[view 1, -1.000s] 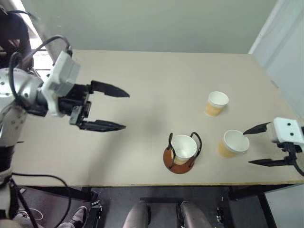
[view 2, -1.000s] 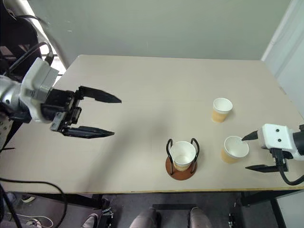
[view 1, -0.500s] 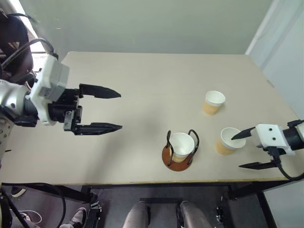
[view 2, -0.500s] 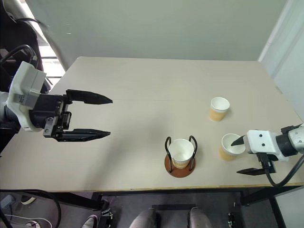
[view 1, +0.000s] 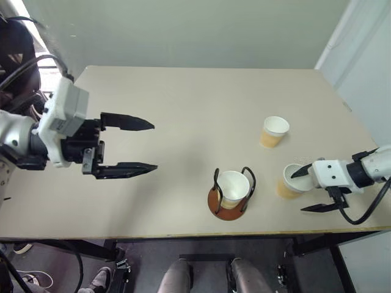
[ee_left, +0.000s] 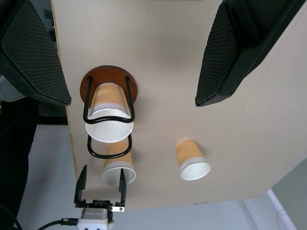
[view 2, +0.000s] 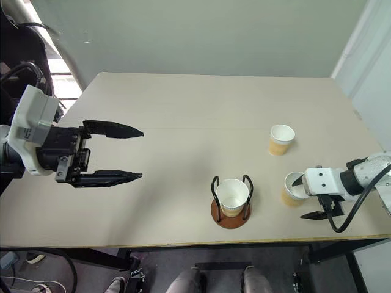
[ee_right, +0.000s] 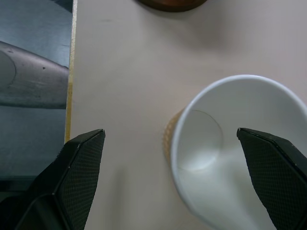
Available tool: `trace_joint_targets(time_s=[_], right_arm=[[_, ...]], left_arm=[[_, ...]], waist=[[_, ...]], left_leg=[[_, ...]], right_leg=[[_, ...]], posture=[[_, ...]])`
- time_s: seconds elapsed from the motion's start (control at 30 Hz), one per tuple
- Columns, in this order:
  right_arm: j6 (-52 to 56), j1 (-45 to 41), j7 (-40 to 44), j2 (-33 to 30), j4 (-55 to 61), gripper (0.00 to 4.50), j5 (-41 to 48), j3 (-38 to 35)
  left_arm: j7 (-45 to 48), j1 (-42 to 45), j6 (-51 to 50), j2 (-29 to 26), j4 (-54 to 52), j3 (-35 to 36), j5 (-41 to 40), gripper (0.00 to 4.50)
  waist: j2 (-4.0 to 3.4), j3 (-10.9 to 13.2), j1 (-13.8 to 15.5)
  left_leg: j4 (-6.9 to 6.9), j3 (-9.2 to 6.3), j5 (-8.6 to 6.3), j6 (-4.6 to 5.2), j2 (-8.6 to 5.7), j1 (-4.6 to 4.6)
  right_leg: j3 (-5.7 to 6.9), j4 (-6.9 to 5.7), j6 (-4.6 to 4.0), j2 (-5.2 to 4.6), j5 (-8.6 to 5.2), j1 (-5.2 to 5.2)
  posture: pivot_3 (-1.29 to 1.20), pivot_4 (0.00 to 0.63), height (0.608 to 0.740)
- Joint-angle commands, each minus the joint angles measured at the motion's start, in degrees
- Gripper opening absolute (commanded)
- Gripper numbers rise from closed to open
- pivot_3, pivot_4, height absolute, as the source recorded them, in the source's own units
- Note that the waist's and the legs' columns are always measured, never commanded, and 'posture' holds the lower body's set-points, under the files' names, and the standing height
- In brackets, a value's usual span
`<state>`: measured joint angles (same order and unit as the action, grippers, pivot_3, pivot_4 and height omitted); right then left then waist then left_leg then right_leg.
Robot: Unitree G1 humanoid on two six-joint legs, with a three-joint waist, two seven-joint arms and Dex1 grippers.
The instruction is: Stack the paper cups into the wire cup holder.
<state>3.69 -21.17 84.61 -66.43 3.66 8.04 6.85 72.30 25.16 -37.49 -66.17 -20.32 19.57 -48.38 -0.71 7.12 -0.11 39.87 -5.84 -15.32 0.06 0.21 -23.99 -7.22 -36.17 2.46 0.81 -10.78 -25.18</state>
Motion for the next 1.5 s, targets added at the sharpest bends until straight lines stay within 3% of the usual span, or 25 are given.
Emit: trace_joint_targets(time_s=[0.03, 0.1, 0.43, 0.73, 1.03, 1.3, 1.5], right_arm=[[-1.16, -1.74, 0.79, 0.01, -0.42, 4.13, -0.67, 0.19], [-1.45, -2.11, 0.97, 0.29, -0.79, 3.63, -0.91, 0.52], [-1.65, -2.99, 1.44, 0.93, -1.34, 0.02, -1.57, 0.76], [-0.36, -6.45, 5.96, -0.07, -0.60, 0.02, 3.80, -2.01], [6.76, -24.85, 7.89, -3.89, -3.17, 0.02, 22.87, -5.64], [19.68, -28.66, 7.59, 0.82, 9.64, 0.02, 38.56, -7.94], [24.47, -28.13, 4.48, 4.35, 14.21, 0.02, 37.41, -5.69]], left_arm=[[-0.53, -0.24, -0.33, -0.77, -1.74, 2.63, -1.01, 4.50], [-0.83, -0.45, -0.52, -0.79, -2.09, 2.84, -1.14, 4.50], [-1.40, -0.57, -0.69, -0.74, -2.21, 2.63, -0.92, 4.50], [-0.85, -0.56, -0.57, -0.90, -1.90, 2.28, -0.98, 4.50], [4.15, -7.84, -0.05, -1.60, -0.76, 5.94, -0.72, 4.50], [2.08, -11.70, 5.37, 4.44, 1.00, 8.17, 1.61, 4.50], [1.48, -14.81, 8.70, 6.95, 1.84, 8.86, 3.57, 4.50]], waist=[[0.00, 0.00, 0.01], [0.00, 0.00, 0.00], [0.00, 0.00, 0.00], [0.00, 0.00, -0.02], [0.01, 0.00, -0.25], [0.05, 0.00, -0.37], [0.09, -0.02, -0.40]], left_leg=[[0.00, 0.00, 0.00, 0.00, 0.00, 0.00], [-0.01, 0.01, 0.00, 0.00, 0.00, 0.00], [-0.18, 0.04, 0.00, -0.02, -0.01, 0.00], [-0.33, 0.09, 0.01, -0.04, -0.02, 0.00], [-0.85, 0.23, 0.16, -0.27, -0.05, 0.00], [-0.91, 0.27, 0.22, -0.39, 0.14, 0.04], [-0.82, 0.28, 0.24, -0.42, 0.15, 0.04]], right_leg=[[0.00, 0.00, 0.00, 0.00, 0.00, -0.01], [-0.02, 0.00, 0.00, 0.00, 0.00, -0.01], [-0.09, 0.07, 0.00, 0.00, 0.00, -0.08], [-0.19, 0.12, 0.00, 0.01, 0.00, -0.17], [-0.45, 0.13, -0.07, 0.05, -0.04, -0.51], [-0.40, 0.05, -0.33, 0.21, -0.19, -0.57], [-0.39, 0.01, -0.37, 0.21, -0.21, -0.54]], posture=[[0.00, 0.150, 0.740], [0.00, 0.150, 0.740], [0.00, 0.150, 0.740], [0.00, 0.150, 0.740], [0.00, 0.150, 0.740], [0.00, 0.150, 0.740], [0.00, 0.150, 0.740]])
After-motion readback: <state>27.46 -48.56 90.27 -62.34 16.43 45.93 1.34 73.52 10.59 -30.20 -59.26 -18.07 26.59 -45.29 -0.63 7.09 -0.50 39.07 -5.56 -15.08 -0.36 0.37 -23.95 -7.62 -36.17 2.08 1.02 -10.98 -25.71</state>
